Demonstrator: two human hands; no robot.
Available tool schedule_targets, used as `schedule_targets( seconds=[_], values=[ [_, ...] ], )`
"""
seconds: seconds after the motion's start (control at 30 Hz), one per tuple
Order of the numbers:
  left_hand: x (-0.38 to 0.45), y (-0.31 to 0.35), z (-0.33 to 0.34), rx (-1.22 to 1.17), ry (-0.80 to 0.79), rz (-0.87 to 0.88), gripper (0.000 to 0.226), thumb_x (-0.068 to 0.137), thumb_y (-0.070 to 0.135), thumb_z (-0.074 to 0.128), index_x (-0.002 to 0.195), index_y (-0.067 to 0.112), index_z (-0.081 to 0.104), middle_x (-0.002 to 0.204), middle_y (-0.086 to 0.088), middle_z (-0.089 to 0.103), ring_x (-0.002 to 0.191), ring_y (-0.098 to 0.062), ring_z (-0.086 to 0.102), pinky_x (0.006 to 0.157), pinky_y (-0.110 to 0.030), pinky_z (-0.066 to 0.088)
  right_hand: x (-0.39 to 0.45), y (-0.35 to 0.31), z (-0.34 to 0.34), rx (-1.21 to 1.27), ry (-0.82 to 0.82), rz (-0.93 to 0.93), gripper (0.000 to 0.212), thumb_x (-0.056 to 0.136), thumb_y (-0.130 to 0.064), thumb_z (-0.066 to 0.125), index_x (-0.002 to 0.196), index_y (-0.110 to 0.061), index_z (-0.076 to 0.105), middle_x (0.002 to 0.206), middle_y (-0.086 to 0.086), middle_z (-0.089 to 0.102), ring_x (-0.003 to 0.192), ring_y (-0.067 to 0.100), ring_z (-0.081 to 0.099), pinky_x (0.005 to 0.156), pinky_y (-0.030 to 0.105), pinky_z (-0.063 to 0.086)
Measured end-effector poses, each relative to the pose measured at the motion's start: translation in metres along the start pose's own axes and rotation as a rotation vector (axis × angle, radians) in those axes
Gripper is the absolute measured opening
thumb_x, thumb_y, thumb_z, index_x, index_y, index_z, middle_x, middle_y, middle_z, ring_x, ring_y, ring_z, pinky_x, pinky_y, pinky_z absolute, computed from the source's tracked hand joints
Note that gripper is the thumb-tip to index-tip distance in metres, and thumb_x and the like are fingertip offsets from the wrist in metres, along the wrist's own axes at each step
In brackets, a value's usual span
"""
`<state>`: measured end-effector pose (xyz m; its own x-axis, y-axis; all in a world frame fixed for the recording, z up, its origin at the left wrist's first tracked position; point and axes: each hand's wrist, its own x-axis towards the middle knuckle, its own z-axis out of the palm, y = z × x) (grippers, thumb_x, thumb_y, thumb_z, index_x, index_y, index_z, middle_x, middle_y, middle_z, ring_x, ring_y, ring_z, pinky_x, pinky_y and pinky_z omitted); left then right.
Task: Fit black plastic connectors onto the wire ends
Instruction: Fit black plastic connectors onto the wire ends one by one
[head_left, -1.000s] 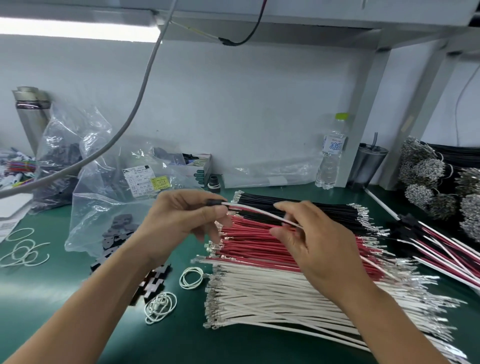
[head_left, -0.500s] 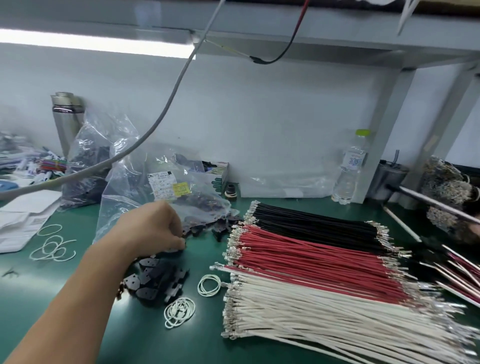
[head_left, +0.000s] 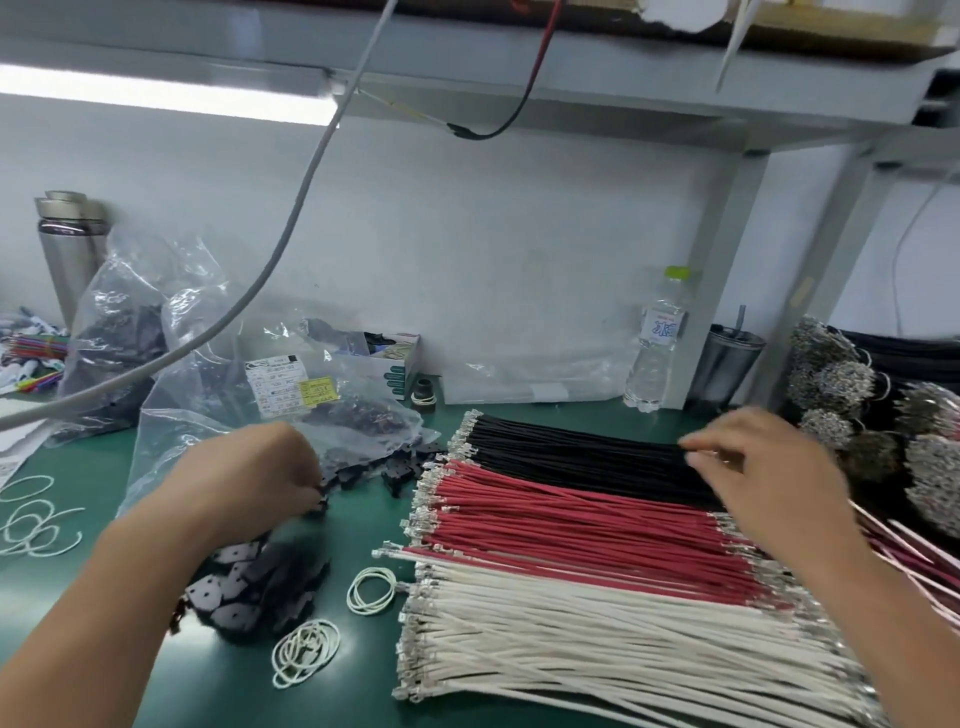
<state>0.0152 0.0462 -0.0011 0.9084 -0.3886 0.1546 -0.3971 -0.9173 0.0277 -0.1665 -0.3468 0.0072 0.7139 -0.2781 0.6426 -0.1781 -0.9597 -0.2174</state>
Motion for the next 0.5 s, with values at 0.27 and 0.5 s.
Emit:
schedule_targets(
  seconds=[0.27,0.5],
  values=[
    [-0.002,0.011,-0.002,-0.215,0.044,0.163,0.009,0.094,0.04,0.069,0.088,0.041,0.061,0.097,0.021,0.062,0.085,0.003,0.061,0.08,-0.028,0.055,0.053,-0.092,0.114,0.146,-0.408,-0.057,0.013,0.092,-0.034,0.07,0.102,-0.032,0.078,0.107,-0.013,0.07,0.101,0.01,0.064,0.077,0.026,0.042],
    [-0.018,0.027,-0.013,-0.166,-0.244,0.208,0.017,0.071,0.034,0.067,0.081,0.047,0.073,0.075,0.043,0.062,0.067,0.009,0.063,0.067,-0.02,0.058,0.05,-0.083,0.12,0.036,-0.37,-0.098,0.011,0.099,-0.025,0.057,0.098,-0.029,0.067,0.103,-0.011,0.064,0.094,0.014,0.063,0.072,0.03,0.043]
  ],
)
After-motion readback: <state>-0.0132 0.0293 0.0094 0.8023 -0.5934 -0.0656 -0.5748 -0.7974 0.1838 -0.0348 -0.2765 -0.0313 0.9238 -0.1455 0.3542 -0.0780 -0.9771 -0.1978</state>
